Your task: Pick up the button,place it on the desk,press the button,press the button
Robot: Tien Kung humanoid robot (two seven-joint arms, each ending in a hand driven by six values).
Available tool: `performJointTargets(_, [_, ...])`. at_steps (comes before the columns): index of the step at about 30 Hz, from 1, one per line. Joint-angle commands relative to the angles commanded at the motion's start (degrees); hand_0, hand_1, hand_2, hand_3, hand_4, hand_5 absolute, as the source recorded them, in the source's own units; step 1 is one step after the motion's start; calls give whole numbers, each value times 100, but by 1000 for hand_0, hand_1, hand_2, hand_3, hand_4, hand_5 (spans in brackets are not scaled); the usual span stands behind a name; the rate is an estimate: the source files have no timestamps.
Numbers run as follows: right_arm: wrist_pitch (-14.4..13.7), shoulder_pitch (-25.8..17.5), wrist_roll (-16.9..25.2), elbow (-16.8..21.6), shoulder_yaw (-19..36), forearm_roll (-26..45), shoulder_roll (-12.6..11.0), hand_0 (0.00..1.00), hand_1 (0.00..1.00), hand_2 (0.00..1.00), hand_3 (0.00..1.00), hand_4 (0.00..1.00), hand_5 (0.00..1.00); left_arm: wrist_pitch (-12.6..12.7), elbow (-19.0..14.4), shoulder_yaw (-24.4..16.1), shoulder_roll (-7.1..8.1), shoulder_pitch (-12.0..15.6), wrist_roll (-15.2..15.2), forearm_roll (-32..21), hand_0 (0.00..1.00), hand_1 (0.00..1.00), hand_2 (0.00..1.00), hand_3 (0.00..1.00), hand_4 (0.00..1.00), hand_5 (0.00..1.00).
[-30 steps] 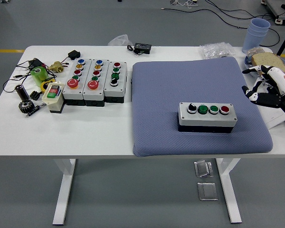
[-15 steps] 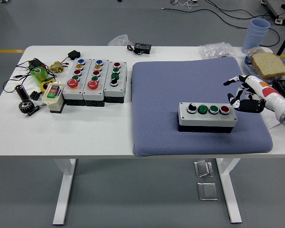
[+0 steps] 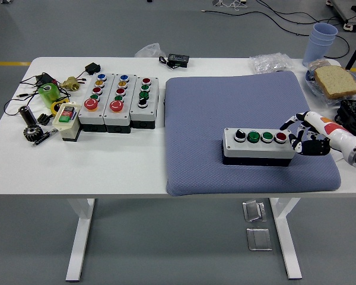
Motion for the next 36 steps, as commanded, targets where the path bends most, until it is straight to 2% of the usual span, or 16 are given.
performJointTargets(5, [22,-27,-19,-30,-22,-164,73,235,2,225,641,403,2,-2,0,0,0,7,-4,-10,532,421,418,430,251,501])
performJointTargets(6, [24,-32,-20,-31,-24,-188,77,204,2,212,659,325,2,-1,0,-5,0,7,-5,-7,532,421,418,429,250,500])
performJointTargets(11, [18,-37,-15,-109,-8,-188,87,204,2,212,659,325,2,5,0,-10,0,4,-8,-14,532,421,418,429,250,500])
performJointTargets(12, [18,-35,-13,-121,-7,-184,88,189,2,205,657,300,2,5,0,-11,0,3,-8,-14,532,420,417,429,250,501])
performJointTargets(31, [15,79,8,-546,-172,-304,215,172,2,195,659,267,2,10,0,-75,0,29,24,128,531,420,417,430,249,502])
performJointTargets(36, [31,76,-16,-561,-196,-352,209,167,2,193,659,259,2,6,0,-88,0,44,31,166,531,421,418,431,250,502])
